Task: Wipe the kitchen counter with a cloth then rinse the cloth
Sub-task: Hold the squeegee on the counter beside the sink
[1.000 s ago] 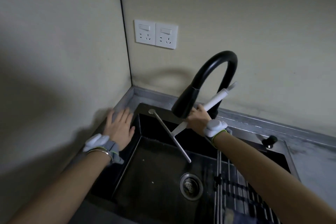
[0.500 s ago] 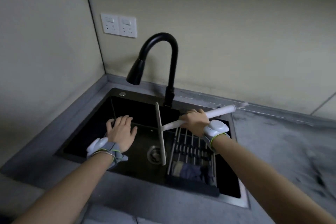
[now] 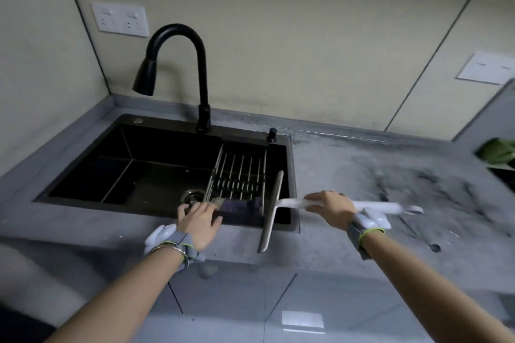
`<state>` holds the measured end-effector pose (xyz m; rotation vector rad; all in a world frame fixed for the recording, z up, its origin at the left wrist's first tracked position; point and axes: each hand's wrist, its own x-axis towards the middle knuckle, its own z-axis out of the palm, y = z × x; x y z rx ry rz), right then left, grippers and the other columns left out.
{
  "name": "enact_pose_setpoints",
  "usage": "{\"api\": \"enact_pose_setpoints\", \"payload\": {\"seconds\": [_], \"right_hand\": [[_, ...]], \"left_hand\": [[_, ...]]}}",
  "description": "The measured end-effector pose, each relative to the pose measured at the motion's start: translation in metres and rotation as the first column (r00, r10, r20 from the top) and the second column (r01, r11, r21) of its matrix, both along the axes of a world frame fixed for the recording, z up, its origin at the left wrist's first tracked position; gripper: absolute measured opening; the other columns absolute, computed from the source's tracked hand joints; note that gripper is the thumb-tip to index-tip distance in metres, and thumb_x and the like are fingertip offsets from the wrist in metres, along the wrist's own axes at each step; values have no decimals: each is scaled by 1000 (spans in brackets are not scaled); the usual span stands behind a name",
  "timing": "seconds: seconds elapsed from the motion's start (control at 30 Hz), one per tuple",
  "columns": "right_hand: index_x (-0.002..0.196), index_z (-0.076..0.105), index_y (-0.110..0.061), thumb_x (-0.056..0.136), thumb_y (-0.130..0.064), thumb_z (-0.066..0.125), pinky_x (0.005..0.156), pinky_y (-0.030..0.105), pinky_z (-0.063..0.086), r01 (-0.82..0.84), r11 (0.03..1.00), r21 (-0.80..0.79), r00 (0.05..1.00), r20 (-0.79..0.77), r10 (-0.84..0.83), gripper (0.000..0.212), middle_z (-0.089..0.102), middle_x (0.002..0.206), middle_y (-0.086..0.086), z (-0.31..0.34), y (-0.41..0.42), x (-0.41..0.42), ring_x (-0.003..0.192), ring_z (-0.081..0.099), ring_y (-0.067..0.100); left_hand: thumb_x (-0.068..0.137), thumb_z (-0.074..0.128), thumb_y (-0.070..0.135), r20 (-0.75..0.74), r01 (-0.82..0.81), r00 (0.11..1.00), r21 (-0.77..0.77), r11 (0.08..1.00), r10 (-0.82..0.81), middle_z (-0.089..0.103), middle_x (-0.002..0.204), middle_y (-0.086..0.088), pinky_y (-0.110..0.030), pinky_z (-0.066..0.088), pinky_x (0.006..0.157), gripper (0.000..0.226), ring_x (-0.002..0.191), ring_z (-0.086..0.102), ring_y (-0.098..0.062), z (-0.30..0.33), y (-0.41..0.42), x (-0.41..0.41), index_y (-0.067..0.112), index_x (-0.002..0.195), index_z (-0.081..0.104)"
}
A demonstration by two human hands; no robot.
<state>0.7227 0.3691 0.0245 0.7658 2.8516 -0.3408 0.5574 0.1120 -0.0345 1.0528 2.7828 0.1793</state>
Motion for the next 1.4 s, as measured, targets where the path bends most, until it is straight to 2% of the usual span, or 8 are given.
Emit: {"api": "enact_pose_setpoints", "payload": {"seconds": [0.17,0.33,0.67,0.83,1.0,1.1,1.23,1.4], "right_hand": [[130,53,-30,92,-45,52,98,31,36,157,987,-17,988,1,-157,41,54,135,-3,-11,3,83,124,49,22],[129,53,-35,92,-46,51,93,30,36,353,935,-42,935,-12,-353,39,57,130,-3,-22,-6,164,121,51,22],[117,62,-33,91,-42,56,77,30,37,512,847,-142,849,-69,-524,28,68,109,0,-42,1,236,102,60,26],[115,63,-32,91,-41,56,72,28,37,476,860,-184,868,-56,-493,27,69,99,1,-53,33,245,94,62,25],[118,61,-34,90,-41,57,81,30,40,401,890,-218,907,-39,-419,29,68,109,-1,-65,69,249,103,61,23],[120,59,-36,91,-42,56,83,28,37,352,918,-183,930,-43,-365,30,65,113,-2,-74,78,250,106,59,21],[121,57,-39,91,-43,54,79,27,34,288,940,-181,954,-33,-298,30,63,109,-5,-83,90,245,101,59,18],[123,57,-39,91,-43,54,85,29,37,220,955,-197,971,-55,-234,32,62,111,-4,-87,94,222,101,58,17]], "left_hand": [[100,30,41,28,174,985,-95,980,-172,29,150,13,-32,15,109,47,138,24,-2,-16,10,39,25,144,29],[101,30,41,69,280,960,-164,946,-272,19,156,11,-34,10,114,52,142,18,-3,-24,25,66,23,149,20],[101,27,41,83,329,944,-180,927,-319,7,159,10,-33,8,114,56,145,11,-4,-36,59,99,24,152,10],[101,26,40,85,259,965,-170,951,-248,5,160,9,-32,10,114,56,145,10,-4,-38,90,113,24,152,9],[101,25,41,92,70,994,-157,985,-56,2,160,5,-31,13,114,57,146,7,-7,-40,122,120,21,152,10],[101,23,44,148,4,989,-228,974,30,9,160,2,-35,14,114,57,146,13,-13,-45,123,113,19,151,14],[99,25,51,177,46,984,-366,929,21,6,160,5,-40,14,116,61,144,21,-16,-54,122,107,21,151,15],[93,37,58,195,85,981,-415,906,-3,-1,160,6,-42,10,117,76,145,18,-16,-56,121,101,21,152,8]]}}
